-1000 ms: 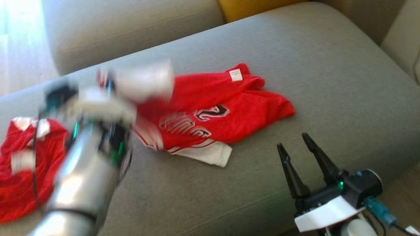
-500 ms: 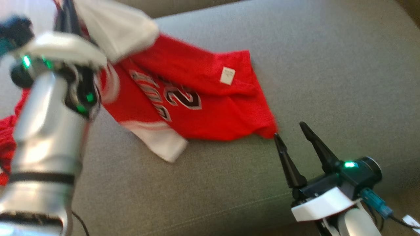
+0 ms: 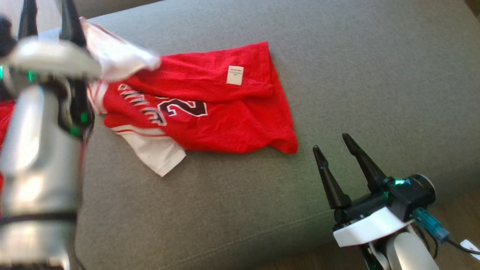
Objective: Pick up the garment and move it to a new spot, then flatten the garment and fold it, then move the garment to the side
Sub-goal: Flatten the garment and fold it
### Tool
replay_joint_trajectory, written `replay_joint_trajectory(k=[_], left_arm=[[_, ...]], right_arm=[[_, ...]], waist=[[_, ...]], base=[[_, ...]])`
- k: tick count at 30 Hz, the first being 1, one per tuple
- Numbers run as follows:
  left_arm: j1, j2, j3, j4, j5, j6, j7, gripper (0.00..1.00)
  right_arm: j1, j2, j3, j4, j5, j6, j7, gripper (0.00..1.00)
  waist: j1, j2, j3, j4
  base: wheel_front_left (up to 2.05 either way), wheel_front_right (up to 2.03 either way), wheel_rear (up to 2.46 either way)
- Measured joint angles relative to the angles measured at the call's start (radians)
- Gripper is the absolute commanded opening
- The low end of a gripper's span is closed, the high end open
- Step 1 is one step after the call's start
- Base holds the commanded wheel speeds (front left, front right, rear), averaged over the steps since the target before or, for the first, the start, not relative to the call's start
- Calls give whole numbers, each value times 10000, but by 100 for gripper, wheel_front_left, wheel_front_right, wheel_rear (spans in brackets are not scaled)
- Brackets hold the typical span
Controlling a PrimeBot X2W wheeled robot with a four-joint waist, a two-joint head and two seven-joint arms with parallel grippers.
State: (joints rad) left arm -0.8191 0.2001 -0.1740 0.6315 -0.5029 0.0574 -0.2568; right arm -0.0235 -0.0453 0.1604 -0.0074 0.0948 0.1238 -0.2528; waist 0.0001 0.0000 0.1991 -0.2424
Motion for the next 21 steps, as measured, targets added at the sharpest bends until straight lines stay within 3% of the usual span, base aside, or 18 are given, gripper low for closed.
replay_joint_trajectory(k=[5,8,10,18,21], left_arm=[[2738,-286,685,-2224,1049,36,0,100],[4407,-740,734,-3453,1916,40,0,100],[5902,-1131,579,-4443,2673,40,0,100],[8287,-1452,-389,-5490,3252,148,0,100],[8713,-1467,-911,-5622,3200,288,0,100]], right_arm=[[36,2,-336,1110,332,0,2,100],[0,2,-683,1896,899,0,2,100],[-189,2,-989,3055,1331,0,2,100],[-1902,-12,-1958,5923,2123,0,4,100],[-2683,-27,-2163,7070,1854,0,4,100]], waist=[[0,0,-239,341],[0,0,-435,685],[-1,0,-665,1092],[-1,0,-1198,2347],[-1,0,-1360,2830]], base=[[0,0,0],[0,0,0],[0,0,0],[0,0,0],[0,0,0]])
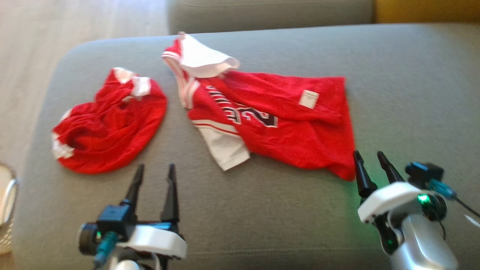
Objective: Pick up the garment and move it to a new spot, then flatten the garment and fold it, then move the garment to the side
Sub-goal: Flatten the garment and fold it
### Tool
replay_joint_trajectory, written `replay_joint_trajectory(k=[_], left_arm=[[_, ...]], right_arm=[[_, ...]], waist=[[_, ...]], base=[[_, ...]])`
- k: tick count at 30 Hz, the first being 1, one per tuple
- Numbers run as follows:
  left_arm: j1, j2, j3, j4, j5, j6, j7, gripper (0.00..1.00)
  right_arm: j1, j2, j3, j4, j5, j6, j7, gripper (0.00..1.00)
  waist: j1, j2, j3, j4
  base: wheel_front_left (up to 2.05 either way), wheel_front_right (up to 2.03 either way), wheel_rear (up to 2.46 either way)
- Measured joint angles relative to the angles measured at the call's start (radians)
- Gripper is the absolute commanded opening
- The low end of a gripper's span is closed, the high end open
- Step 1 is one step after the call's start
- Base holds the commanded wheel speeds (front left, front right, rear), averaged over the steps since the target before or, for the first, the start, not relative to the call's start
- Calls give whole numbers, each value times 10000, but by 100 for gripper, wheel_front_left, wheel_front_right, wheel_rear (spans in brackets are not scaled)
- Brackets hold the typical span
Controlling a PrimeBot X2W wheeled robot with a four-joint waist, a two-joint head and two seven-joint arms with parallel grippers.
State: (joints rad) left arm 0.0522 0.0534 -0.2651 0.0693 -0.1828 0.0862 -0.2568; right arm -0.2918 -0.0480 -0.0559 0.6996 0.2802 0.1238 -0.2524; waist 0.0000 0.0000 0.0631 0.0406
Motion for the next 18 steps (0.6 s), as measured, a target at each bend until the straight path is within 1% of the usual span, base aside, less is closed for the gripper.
replay_joint_trajectory(k=[3,7,10,13,18], left_arm=[[56,2,-554,-117,-245,180,0,100],[31,2,-1250,-176,-314,288,0,100],[-21,2,-1676,-217,-313,341,0,100],[-58,2,-1935,-213,-284,376,0,100],[-192,2,-2102,-182,-282,431,0,100]], right_arm=[[-861,8,-155,1072,-675,0,0,100],[-1852,-19,-988,2245,-1559,0,0,100],[-2266,-17,-1827,2796,-2197,0,0,100],[-2494,-21,-2880,3281,-2690,0,0,100],[-2735,-23,-4203,3718,-3595,0,0,100]], waist=[[0,0,-115,471],[0,0,-164,1095],[0,0,-102,1543],[0,0,30,1923],[0,0,358,2309]], base=[[0,0,0],[0,0,0],[0,0,0],[0,0,0],[0,0,0]])
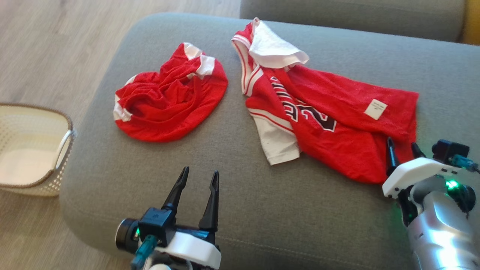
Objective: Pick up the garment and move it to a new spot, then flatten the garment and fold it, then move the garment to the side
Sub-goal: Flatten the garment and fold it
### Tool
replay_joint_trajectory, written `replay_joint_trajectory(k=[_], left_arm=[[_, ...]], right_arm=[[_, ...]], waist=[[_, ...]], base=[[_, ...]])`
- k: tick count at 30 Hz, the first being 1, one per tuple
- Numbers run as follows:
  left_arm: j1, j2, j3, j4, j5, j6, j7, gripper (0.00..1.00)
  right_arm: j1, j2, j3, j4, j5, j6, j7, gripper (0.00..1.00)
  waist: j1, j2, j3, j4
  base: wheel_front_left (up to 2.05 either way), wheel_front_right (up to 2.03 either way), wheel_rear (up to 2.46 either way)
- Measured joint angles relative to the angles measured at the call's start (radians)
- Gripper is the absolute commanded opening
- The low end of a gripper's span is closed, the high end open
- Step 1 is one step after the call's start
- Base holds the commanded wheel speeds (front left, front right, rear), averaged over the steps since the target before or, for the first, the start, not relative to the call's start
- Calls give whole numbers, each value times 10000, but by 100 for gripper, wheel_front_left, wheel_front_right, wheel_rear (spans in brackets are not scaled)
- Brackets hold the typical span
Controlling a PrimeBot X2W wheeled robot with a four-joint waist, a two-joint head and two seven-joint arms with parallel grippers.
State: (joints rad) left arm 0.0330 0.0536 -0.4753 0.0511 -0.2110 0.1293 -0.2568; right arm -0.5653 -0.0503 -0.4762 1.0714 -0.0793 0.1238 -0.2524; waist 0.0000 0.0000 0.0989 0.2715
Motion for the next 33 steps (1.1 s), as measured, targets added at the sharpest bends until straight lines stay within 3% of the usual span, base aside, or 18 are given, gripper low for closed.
replay_joint_trajectory(k=[7,8,11,18,24,33], left_arm=[[-221,0,-52,33,178,-31,0,100],[-226,0,-52,35,196,-31,0,100],[-252,-2,-54,48,276,-61,0,100],[-530,-6,-56,119,326,-63,0,100],[-592,-10,65,157,324,2,0,100],[-870,-21,1074,132,430,13,0,100]], right_arm=[[-594,-2,-995,516,-288,0,0,100],[-653,-2,-1032,531,-366,0,0,95],[-771,-4,-1026,529,-399,0,0,0],[-1065,-4,-548,288,107,0,0,0],[-798,-31,1277,-886,947,0,0,0],[2161,-12,3766,-3064,1822,0,0,0]], waist=[[0,0,302,223],[0,0,352,220],[0,0,462,199],[0,0,699,-139],[0,0,705,-604],[0,0,624,-1561]], base=[[0,0,0],[0,0,0],[0,0,0],[0,0,0],[0,0,0],[0,0,0]])
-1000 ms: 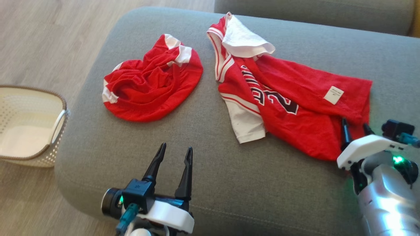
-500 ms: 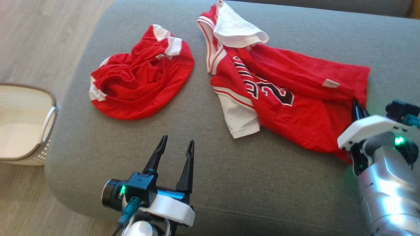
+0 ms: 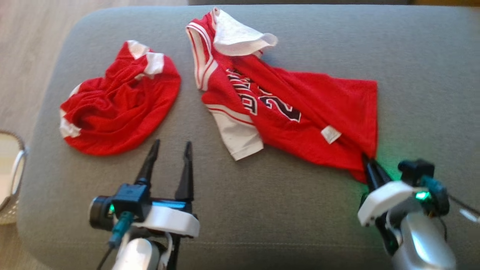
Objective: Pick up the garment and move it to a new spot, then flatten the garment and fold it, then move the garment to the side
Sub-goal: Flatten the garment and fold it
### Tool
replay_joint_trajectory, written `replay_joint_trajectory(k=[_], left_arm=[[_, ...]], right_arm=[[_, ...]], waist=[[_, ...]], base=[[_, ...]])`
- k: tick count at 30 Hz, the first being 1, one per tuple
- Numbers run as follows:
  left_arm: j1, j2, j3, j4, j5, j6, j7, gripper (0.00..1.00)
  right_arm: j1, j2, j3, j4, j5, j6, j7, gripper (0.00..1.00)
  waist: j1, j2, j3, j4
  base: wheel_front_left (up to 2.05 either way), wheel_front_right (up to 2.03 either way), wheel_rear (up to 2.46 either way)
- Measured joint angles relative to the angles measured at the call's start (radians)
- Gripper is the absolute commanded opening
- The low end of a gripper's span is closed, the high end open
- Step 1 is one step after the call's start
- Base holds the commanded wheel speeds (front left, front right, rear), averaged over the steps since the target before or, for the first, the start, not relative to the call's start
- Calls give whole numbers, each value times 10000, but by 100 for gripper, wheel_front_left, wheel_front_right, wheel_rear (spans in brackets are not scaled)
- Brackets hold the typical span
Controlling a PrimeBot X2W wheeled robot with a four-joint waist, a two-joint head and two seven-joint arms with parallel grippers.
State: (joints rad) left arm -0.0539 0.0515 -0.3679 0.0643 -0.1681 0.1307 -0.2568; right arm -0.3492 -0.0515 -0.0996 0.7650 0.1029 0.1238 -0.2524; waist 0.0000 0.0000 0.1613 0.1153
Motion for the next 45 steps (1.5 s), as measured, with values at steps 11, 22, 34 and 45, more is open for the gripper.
replay_joint_trajectory(k=[11,22,34,45], left_arm=[[21,-8,602,-73,102,-253,0,100],[48,-13,272,56,245,-265,0,100],[81,-13,230,125,247,-251,0,100],[60,-13,311,117,351,-242,0,100]], right_arm=[[1373,8,715,-1195,1609,0,0,100],[1269,12,794,-1110,3848,0,0,100],[891,10,1156,-961,5329,-2,0,56],[885,10,1733,-1221,6370,-2,0,48]], waist=[[0,0,-123,-1028],[0,0,-67,-817],[0,0,107,-578],[0,0,250,-862]], base=[[0,0,0],[0,0,0],[0,0,0],[0,0,0]])
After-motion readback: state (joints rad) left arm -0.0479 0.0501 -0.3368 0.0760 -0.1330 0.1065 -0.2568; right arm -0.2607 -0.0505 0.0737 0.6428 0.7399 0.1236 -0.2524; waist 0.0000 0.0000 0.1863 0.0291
